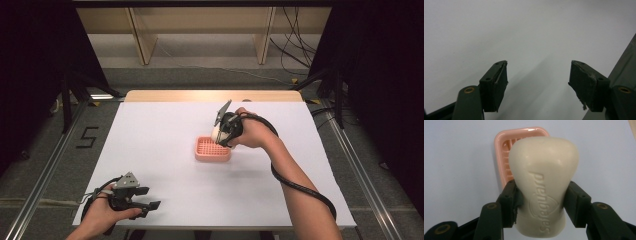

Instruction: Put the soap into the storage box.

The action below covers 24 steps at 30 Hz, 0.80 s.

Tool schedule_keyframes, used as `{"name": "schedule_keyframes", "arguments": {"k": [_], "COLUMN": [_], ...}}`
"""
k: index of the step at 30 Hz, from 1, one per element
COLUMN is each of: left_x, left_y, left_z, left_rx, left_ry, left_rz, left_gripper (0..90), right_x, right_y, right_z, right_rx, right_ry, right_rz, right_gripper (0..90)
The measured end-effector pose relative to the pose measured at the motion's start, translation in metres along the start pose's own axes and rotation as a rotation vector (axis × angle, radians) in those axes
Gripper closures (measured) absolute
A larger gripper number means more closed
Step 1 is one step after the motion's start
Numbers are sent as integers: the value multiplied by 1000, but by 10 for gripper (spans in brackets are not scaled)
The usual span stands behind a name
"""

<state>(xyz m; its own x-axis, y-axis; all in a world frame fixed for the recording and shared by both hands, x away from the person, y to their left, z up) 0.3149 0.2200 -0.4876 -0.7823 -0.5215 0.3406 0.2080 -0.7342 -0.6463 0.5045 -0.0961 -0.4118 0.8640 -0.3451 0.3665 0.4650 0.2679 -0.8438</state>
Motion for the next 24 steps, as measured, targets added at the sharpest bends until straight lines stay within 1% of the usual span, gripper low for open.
{"name": "schedule_keyframes", "arguments": {"k": [1, 2, 3, 4, 5, 6, 7, 8, 9, 10, 11, 13, 14, 16, 17, 18, 19, 20, 21, 22, 23, 24], "left_x": [0, 0, 0, 0, 0, 0, 0, 0, 0, 0, 0, -1, 0, 0, 0, 0, 0, 0, 0, 0, 0, 1], "left_y": [0, 0, 0, 0, 0, 0, 0, 0, 0, 0, 0, 0, 0, 1, 0, 0, 0, 0, 0, 0, 0, 1], "left_z": [0, 0, 0, 0, 0, 0, 0, 0, 0, 0, 0, 0, 0, 0, 0, 0, 0, 0, 0, 0, 0, 0], "left_rx": [1, 1, 1, 1, 1, 1, 1, 0, 0, 0, 12, 8, 16, 19, 15, 2, 3, 5, 14, 19, 19, 31], "left_ry": [0, 0, 0, 2, 3, 3, 3, 3, 2, 2, -6, 3, -4, -5, -3, 1, 1, 1, -2, -4, -5, -15], "left_rz": [-1, -1, -1, -1, -1, -1, -1, -1, -2, -1, -3, 7, 0, -2, -1, -2, 3, 8, 1, -2, -3, -3], "left_gripper": [303, 304, 304, 303, 304, 304, 304, 303, 304, 304, 304, 304, 304, 303, 304, 304, 304, 304, 304, 304, 304, 304], "right_x": [-2, -2, -1, -1, -1, -2, -1, -1, -1, -1, -2, -2, -3, -2, -3, -4, -4, -3, -3, -3, -4, -3], "right_y": [-1, -1, 0, 1, 1, 0, 1, 1, 2, 2, 2, 3, 3, 5, 5, 4, 5, 6, 7, 6, 6, 8], "right_z": [0, 0, 1, 1, 2, 2, 3, 4, 4, 5, 5, 6, 7, 8, 8, 9, 9, 10, 11, 11, 11, 12], "right_rx": [-29, -36, -28, -15, -12, -29, -12, -21, -8, -9, -32, -14, -27, -9, -12, -34, -27, -18, -4, -21, -26, -11], "right_ry": [44, 43, 29, 23, 19, 36, 21, 21, 13, 9, 33, 18, 31, 11, 14, 30, 24, 16, 3, 15, 18, -2], "right_rz": [-3, -6, -8, 3, 2, -5, 1, 3, 6, -1, -2, 2, -3, 11, 1, 3, 4, 8, 5, 3, 4, 11], "right_gripper": [506, 506, 507, 506, 506, 506, 506, 506, 506, 506, 506, 506, 506, 506, 506, 506, 506, 506, 506, 506, 506, 506]}}
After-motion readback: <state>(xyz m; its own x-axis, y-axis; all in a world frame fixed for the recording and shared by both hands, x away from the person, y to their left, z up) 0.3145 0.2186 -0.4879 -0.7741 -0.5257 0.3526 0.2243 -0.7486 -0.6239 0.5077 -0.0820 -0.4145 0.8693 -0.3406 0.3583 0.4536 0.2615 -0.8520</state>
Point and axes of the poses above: each handheld gripper's, and its own axes: y roughly forward along the jaws, z roughly out of its top, x roughly to its right, the point moved 2 cm from there along y, roughly forward along the jaws, and after that the axes turned 14 degrees about -z, right-handed, at the moved point
